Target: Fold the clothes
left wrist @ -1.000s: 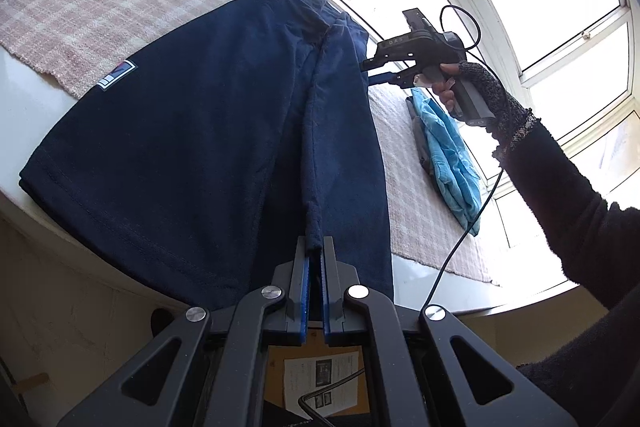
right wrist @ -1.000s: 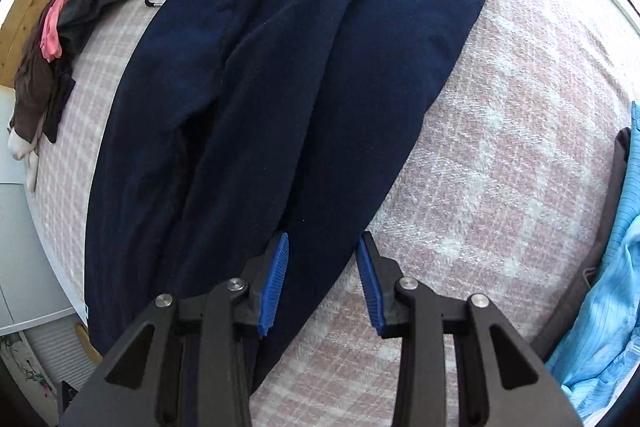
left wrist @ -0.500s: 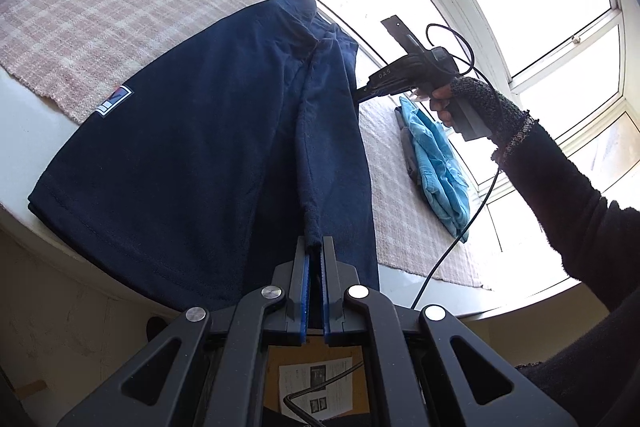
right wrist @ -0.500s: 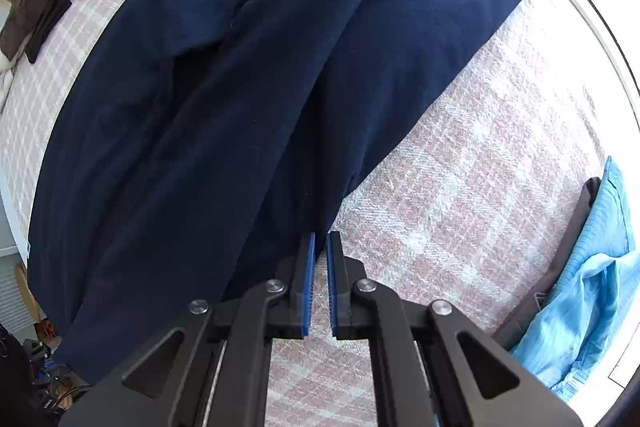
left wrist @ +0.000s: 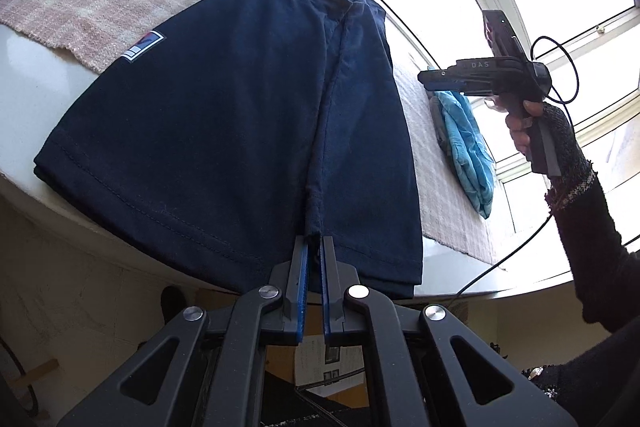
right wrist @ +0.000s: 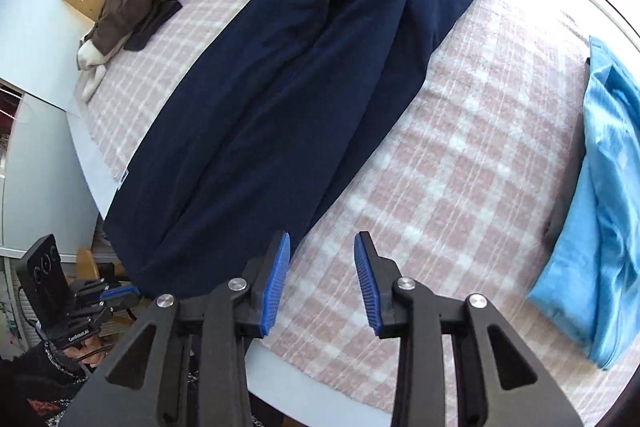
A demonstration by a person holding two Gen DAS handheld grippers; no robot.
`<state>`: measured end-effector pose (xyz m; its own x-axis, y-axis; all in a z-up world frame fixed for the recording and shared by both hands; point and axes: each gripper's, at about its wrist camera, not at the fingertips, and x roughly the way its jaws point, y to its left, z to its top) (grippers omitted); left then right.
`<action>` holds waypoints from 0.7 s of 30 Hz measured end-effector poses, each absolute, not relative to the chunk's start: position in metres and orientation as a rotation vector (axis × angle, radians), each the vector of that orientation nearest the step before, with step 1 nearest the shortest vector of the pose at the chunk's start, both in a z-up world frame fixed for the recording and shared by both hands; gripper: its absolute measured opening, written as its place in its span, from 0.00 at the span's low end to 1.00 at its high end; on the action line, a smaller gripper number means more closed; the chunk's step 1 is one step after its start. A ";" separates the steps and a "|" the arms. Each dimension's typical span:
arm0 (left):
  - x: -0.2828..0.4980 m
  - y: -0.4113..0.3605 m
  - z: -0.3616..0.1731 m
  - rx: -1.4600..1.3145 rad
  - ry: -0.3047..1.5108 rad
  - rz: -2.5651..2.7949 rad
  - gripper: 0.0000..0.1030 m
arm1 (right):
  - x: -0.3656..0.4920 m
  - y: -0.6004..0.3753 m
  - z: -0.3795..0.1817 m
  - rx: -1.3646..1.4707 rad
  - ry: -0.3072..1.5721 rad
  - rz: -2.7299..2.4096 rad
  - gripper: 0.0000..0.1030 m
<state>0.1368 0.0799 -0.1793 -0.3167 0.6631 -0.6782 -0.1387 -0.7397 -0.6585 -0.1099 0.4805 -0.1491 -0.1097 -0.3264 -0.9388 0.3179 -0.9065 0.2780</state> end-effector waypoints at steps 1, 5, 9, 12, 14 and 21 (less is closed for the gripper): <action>0.139 0.076 -0.176 -1.417 -0.659 2.088 0.04 | -0.082 0.477 -0.152 1.736 -0.022 -2.044 0.32; 0.143 0.067 -0.156 -1.390 -0.525 2.103 0.04 | 0.014 0.452 -0.163 1.648 0.098 -2.058 0.33; 0.140 0.078 -0.136 -1.340 -0.280 2.102 0.09 | 0.059 0.454 -0.166 1.530 0.170 -2.079 0.32; 0.131 0.087 -0.132 -1.329 -0.193 2.071 0.10 | 0.075 0.461 -0.173 1.491 0.222 -2.092 0.32; 0.125 0.094 -0.130 -1.321 -0.130 2.060 0.10 | 0.081 0.472 -0.178 1.484 0.225 -2.109 0.32; 0.105 0.088 -0.123 -1.316 -0.067 2.046 0.10 | 0.098 0.456 -0.197 1.407 0.279 -2.152 0.32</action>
<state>0.1048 0.0877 -0.1228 -0.2456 0.5728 -0.7821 -0.5205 -0.7585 -0.3921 0.0983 0.4562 -0.1968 -0.3022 -0.3302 -0.8942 0.5474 -0.8281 0.1207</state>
